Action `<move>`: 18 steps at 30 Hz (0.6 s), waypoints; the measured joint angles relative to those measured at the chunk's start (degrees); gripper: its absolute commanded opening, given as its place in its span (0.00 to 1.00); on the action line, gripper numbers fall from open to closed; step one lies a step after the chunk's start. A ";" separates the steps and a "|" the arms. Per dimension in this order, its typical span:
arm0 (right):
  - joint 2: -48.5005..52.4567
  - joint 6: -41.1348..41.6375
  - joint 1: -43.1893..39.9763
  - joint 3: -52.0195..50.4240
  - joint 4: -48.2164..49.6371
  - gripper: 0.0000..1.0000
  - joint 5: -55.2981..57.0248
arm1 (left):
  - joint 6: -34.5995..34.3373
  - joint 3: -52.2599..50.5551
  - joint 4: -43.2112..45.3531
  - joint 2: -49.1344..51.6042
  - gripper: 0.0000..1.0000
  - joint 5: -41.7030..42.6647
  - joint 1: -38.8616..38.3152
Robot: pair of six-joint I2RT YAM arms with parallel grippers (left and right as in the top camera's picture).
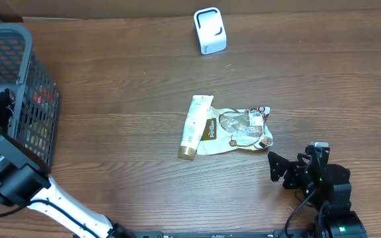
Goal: Scan the item barcode
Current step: 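Move the left gripper back into the basket and grasp the orange-capped package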
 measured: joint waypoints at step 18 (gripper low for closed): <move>0.00 0.00 0.00 0.00 -0.02 1.00 0.00 | 4.90 1.81 0.02 2.93 0.04 2.08 0.31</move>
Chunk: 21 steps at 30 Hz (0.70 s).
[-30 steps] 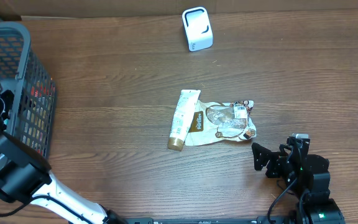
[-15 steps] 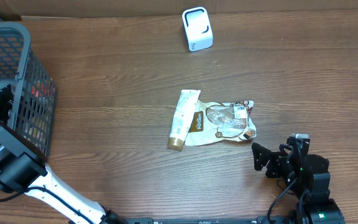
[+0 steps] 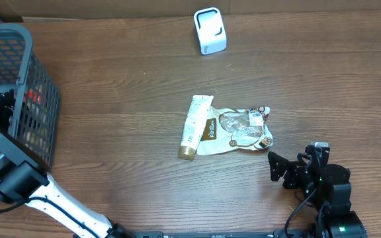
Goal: Scan the item barcode
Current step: 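Move the left gripper back into the basket and grasp the orange-capped package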
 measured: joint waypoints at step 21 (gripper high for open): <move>0.00 0.00 0.00 0.00 0.00 1.00 -0.02 | -5.35 48.28 -25.00 6.64 0.04 5.55 0.04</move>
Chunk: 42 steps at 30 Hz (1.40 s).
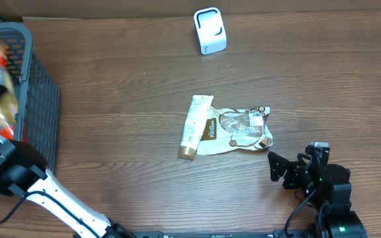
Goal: Scan the item barcode
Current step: 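Move the left gripper back into the basket and grasp the orange-capped package, then lift the orange-capped package toward the scanner with the left gripper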
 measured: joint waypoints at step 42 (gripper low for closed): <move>-0.02 0.00 0.00 -0.02 0.02 1.00 0.02 | -20.37 -57.68 22.34 -27.69 0.04 -3.43 -52.48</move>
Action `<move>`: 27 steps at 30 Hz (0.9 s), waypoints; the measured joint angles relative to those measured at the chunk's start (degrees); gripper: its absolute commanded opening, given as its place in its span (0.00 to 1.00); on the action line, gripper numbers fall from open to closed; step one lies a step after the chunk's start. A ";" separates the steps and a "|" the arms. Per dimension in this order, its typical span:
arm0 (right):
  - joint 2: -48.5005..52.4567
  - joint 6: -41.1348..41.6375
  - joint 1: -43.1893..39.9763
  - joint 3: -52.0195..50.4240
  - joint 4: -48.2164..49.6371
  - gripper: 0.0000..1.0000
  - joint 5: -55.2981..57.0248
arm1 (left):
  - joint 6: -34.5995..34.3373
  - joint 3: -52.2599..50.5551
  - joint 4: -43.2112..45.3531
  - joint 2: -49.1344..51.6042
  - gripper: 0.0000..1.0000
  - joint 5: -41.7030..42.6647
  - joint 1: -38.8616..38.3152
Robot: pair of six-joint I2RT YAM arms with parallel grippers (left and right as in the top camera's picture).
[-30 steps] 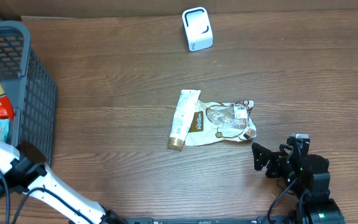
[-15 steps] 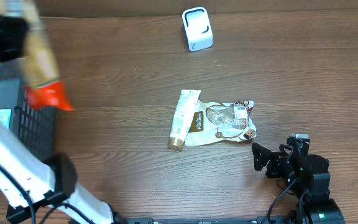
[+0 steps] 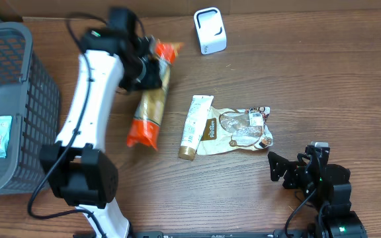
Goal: Scan the item barcode
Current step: 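Lift the orange-capped package toward the scanner with the left gripper, then lay the orange-capped package beside the white tube and release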
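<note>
My left gripper (image 3: pixel 149 67) is shut on the upper part of a long orange and gold snack packet (image 3: pixel 148 109). It holds the packet over the table, between the basket and the white barcode scanner (image 3: pixel 210 30) at the back. The packet's orange top end points toward the scanner and its lower end reaches down to the left of the tube. At the front right, my right gripper (image 3: pixel 274 168) rests low with its fingers apart and nothing between them.
A dark mesh basket (image 3: pixel 37 99) stands at the left edge with a pale blue packet inside. A cream tube (image 3: pixel 194 125) and a clear bag of snacks (image 3: pixel 243 130) lie mid-table.
My left gripper was above the basket at the far left with the orange packet. Now it is out over the table near the scanner, still holding the packet. The right arm has not moved.
My left gripper was down inside the basket at the two oldest moments. Then it was raised over the basket with the orange packet in it. Now the packet hangs over the table left of the scanner. The right gripper stayed in place.
</note>
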 measured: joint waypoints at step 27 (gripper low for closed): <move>0.02 0.00 0.00 0.00 -0.02 1.00 0.00 | -7.19 12.33 -1.44 -3.34 1.00 -5.33 2.67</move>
